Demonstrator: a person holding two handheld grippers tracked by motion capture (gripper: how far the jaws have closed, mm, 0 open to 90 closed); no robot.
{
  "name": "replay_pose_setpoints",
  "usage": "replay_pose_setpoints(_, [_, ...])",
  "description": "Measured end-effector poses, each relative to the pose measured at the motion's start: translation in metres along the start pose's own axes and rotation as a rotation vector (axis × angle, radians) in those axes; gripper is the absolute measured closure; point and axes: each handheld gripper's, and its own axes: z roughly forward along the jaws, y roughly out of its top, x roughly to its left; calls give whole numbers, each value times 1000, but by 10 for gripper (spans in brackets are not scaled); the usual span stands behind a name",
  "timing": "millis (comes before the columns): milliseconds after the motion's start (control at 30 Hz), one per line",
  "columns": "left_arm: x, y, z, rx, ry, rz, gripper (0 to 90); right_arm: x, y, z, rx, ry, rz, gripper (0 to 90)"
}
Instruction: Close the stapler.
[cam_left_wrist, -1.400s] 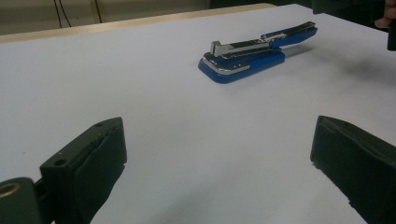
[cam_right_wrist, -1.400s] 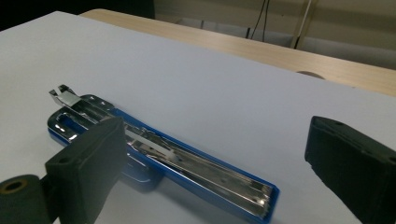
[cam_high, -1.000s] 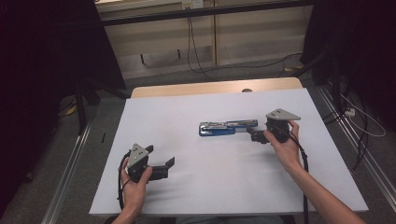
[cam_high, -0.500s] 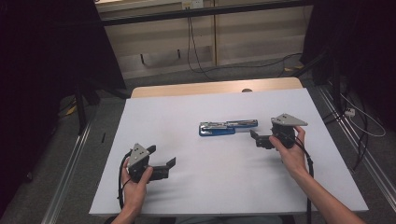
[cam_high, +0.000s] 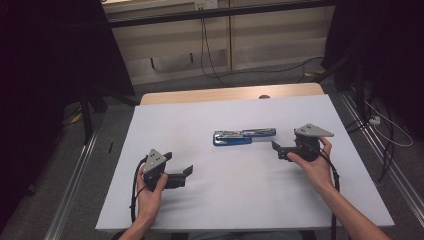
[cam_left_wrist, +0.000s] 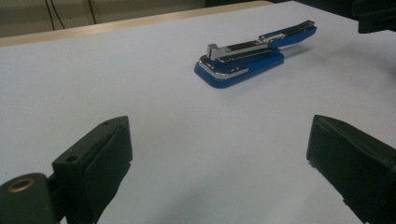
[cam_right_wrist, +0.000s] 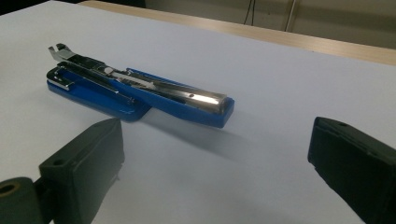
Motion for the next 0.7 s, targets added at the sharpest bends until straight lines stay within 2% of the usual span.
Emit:
replay_pose_setpoints(67, [-1,4,6,2,-10,-4,70,-1,0,0,-2,-6,-3,53])
replay_pose_setpoints(133, [-3,7,11,4,-17,-5,70,-1,0,0,-5,8,1,54])
replay_pose_setpoints(200, [-4,11,16,5,-20,8,70,-2,0,-1,-7,10,-8,69])
replay_pose_setpoints(267, [-5,15,20,0,-26,-10,59,-3,1,-1,-13,20,-4,122])
replay_pose_setpoints(333, [-6,19,24,-9,-51,-22,29,-5,2,-1,-22,21,-2,148])
replay_pose_setpoints(433, [-7,25,34,-11,-43,12,39,-7,4,-1,-33,21,-3,169])
replay_pose_setpoints(700, [-7,34,58,-13,-45,32,44,-9,3,2,-25,28,3,198])
